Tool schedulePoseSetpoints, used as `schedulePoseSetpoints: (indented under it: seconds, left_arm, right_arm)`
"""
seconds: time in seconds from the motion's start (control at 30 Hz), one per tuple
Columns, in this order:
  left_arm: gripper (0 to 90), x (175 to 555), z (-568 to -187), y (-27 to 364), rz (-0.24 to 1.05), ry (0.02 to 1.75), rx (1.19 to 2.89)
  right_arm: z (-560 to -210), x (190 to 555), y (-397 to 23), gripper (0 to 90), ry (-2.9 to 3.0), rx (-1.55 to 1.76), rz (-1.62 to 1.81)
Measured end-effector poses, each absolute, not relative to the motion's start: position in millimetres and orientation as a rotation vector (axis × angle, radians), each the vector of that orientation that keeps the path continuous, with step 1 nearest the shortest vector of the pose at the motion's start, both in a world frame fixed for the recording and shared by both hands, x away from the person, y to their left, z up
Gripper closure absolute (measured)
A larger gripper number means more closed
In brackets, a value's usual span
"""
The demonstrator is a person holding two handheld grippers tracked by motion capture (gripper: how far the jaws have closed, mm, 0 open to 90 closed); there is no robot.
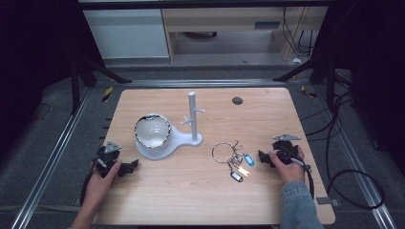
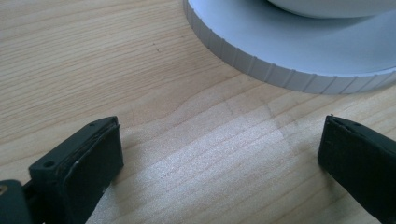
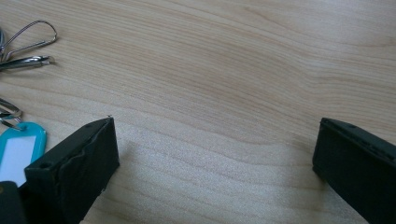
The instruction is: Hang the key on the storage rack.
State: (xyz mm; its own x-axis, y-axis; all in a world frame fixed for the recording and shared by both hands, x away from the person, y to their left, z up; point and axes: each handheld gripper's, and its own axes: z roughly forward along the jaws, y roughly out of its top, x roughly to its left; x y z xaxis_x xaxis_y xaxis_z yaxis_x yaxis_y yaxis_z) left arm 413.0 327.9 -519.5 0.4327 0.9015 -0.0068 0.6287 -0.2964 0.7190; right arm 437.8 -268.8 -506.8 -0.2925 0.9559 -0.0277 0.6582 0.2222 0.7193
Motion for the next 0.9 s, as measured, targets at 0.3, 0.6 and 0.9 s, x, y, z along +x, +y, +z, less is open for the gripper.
schedulePoseSetpoints:
  seconds: [0.3,0.6,0.9]
  left_arm:
    - [0.0,413,-520,328,0.537,1.288,2.032]
    - [0.0,413,-520,326,0.546,1.315,2.016]
    - [0.0,412,-520,325,0.550,1.323,2.016]
  right_arm:
    - [-506,436,-271,3.2,2.054,1.452,0.850]
    - [-491,429,-257,19.5,2.124,1.345,0.865]
    - [-470,427,-235,36.1,2.294,1.179,0.758]
